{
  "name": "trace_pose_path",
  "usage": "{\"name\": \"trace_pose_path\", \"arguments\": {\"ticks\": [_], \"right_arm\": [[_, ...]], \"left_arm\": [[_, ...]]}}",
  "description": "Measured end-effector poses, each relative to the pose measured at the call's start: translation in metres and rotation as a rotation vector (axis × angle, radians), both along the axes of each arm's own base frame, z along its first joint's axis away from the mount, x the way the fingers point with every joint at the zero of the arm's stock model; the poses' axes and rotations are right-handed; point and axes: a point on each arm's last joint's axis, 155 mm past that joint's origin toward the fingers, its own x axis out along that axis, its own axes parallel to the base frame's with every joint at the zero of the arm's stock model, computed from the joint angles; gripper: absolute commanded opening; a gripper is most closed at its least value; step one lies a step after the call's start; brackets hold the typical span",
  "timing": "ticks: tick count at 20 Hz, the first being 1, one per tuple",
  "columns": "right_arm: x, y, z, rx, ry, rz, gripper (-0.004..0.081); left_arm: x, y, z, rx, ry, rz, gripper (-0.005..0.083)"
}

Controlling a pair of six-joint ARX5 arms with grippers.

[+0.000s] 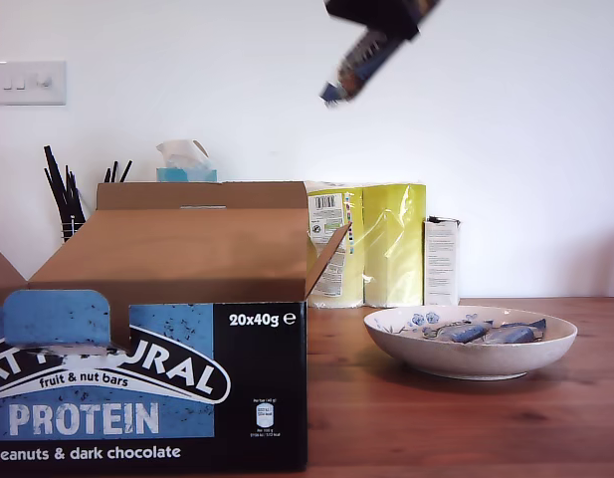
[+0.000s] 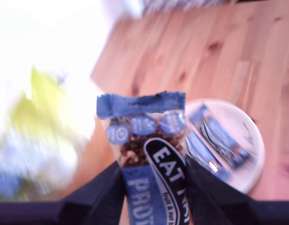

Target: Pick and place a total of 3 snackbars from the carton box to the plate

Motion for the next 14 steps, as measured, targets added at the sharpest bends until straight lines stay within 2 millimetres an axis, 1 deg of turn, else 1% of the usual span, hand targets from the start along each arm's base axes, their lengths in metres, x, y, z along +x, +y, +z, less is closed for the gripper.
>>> {"name": "trace_pose_path", "arguments": {"ticks": [3,5,8,9,11,12,14], "right_arm": [[-0.009,-0.005,0.001,0.01,-0.008,-0.002,-0.0013],[-0.012,-0.007,0.0,0.007,-0.003,-0.002,-0.0013],[-0.015,-0.009,-0.004,-0.002,0.013,-0.002,-0.0013],[-0.015,-0.009,-0.005,-0.003,0.015,-0.003,-0.0013],[-0.016,-0.01,-0.004,0.0,0.01,-0.002,-0.0013],[-0.016,-0.01,-0.004,0.001,0.009,-0.002,-0.0013],[-0.017,-0.01,-0.003,0.002,0.007,-0.002,-0.0013]], "left_arm": [[0.008,-0.019,-0.036,0.092,-0.065,-0.07,0.0275],[0.009,-0.033,-0.054,0.117,-0.089,-0.101,0.0275],[0.004,-0.05,-0.073,0.134,-0.083,-0.135,0.0274],[0.005,-0.06,-0.076,0.138,-0.092,-0.148,0.0274],[0.014,-0.078,-0.08,0.136,-0.123,-0.165,0.0274],[0.019,-0.084,-0.085,0.137,-0.127,-0.167,0.0274],[0.023,-0.094,-0.1,0.153,-0.122,-0.185,0.0274]]}}
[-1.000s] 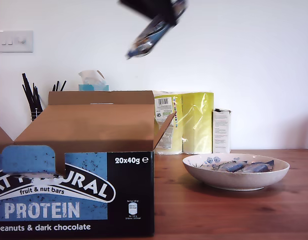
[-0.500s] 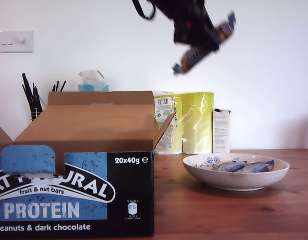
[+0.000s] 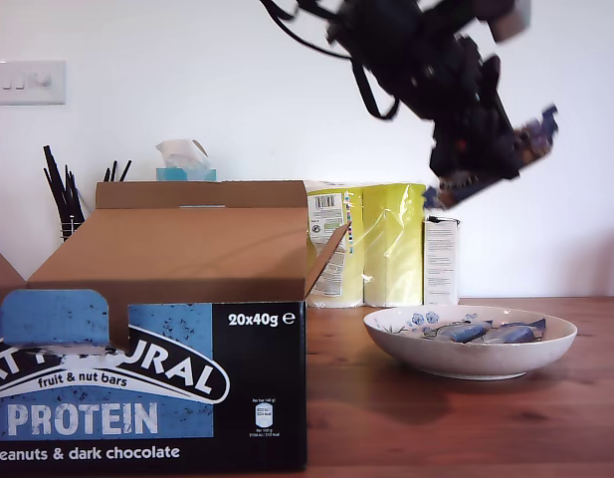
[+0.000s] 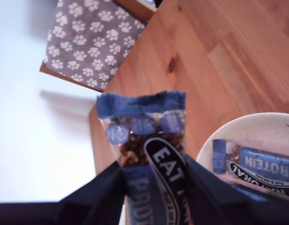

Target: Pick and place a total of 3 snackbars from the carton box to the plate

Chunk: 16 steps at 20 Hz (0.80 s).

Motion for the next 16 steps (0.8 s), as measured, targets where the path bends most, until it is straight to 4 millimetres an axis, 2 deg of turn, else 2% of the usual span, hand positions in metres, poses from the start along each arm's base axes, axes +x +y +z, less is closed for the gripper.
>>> {"name": "trace_pose_path", "arguments": {"ticks": [3,7,12,16], "right_arm": [[0.0,0.0,0.0,0.0,0.0,0.0,-0.0013],[0.0,0.0,0.0,0.0,0.0,0.0,-0.0013],[0.0,0.0,0.0,-0.001,-0.001,0.001,-0.0013],[0.001,-0.001,0.0,-0.004,-0.003,-0.007,-0.0013]], "left_arm": [[0.006,-0.002,-0.028,0.049,0.003,-0.013,0.0274],[0.013,0.014,-0.065,0.132,0.068,0.006,0.0274],[0.006,0.025,-0.08,0.168,0.146,-0.024,0.0274],[-0.001,0.022,-0.081,0.161,0.163,-0.055,0.0274]]}}
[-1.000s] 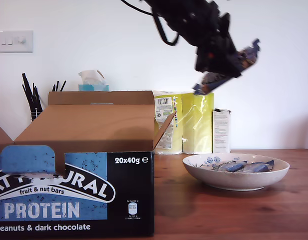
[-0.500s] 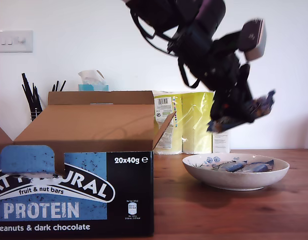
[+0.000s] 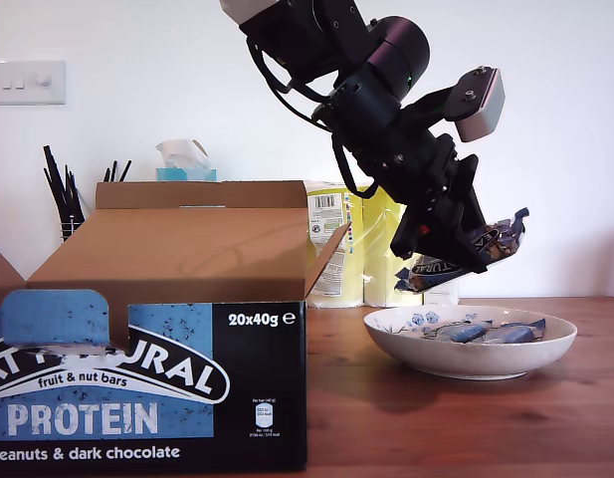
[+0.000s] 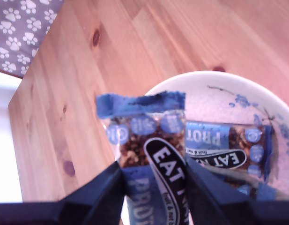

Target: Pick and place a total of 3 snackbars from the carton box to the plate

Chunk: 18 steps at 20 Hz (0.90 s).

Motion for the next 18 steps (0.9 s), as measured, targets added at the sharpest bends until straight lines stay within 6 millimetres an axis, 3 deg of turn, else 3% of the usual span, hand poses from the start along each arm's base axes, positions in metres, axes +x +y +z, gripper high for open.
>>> {"name": "trace_pose_path", "arguments": {"ticks": [5,7,11,15,18], "right_arm": [[0.02,-0.036,-0.009,-0.074,0.0,-0.221,-0.0013],[0.02,-0.037,-0.011,-0.08,0.008,-0.224,-0.0013],[0.019,-0.037,-0.013,-0.084,0.013,-0.223,-0.0013],[0.019,-0.037,-0.013,-0.085,0.013,-0.223,-0.0013],[0.019,-0.037,-0.013,-0.085,0.013,-0.222,-0.0013]], "left_arm": [[-0.001,-0.002,-0.026,0.024,0.032,-0.008,0.0274],[-0.002,-0.002,-0.037,0.038,0.046,-0.011,0.0274],[-0.004,-0.004,-0.038,0.035,0.038,-0.039,0.0275],[-0.009,-0.007,-0.035,0.017,0.048,-0.072,0.0414],[-0.009,-0.008,-0.034,0.011,0.039,-0.081,0.0414]]}}
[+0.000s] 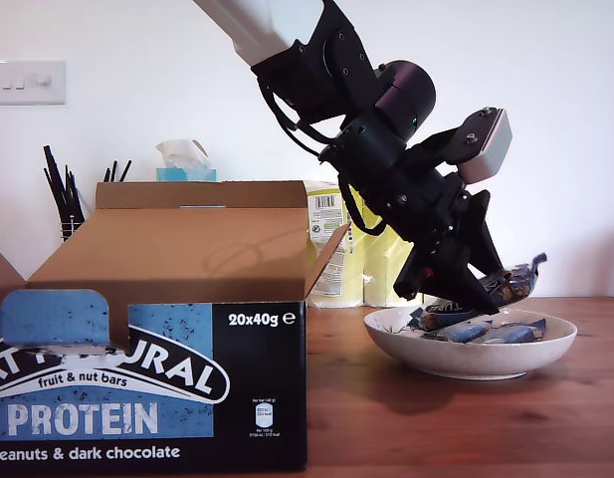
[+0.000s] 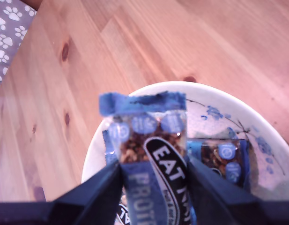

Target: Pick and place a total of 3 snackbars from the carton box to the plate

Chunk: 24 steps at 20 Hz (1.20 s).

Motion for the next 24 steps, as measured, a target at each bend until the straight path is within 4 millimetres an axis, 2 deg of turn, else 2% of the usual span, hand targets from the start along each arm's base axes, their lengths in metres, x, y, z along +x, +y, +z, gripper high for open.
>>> {"name": "trace_pose_path", "arguments": {"ticks": [7,11,13,15,17,18,20,24], "right_arm": [[0.0,0.0,0.0,0.0,0.0,0.001,-0.0013],[0.0,0.0,0.0,0.0,0.0,0.001,-0.0013],[0.0,0.0,0.0,0.0,0.0,0.001,-0.0013],[0.0,0.0,0.0,-0.012,-0.006,0.009,-0.0013],[0.0,0.0,0.0,-0.017,-0.01,0.011,-0.0013],[0.0,0.0,0.0,-0.017,-0.01,0.011,-0.0013],[0.001,0.001,0.002,-0.012,-0.018,0.011,-0.0013],[0.006,0.004,0.014,0.015,-0.063,0.01,-0.0013]], "left_arm": [[0.006,0.004,0.0,0.005,-0.007,0.014,0.0413],[0.019,0.012,-0.003,0.042,-0.044,0.071,0.0388],[0.027,0.018,-0.006,0.076,-0.071,0.133,0.0302],[0.031,0.021,-0.007,0.098,-0.069,0.227,0.0144],[0.024,0.025,-0.003,0.122,-0.038,0.33,-0.0018],[0.016,0.027,0.005,0.129,-0.021,0.374,-0.0024],[-0.006,0.029,0.034,0.115,0.02,0.438,-0.0024],[-0.06,0.051,0.128,0.001,0.162,0.571,-0.0024]]}}
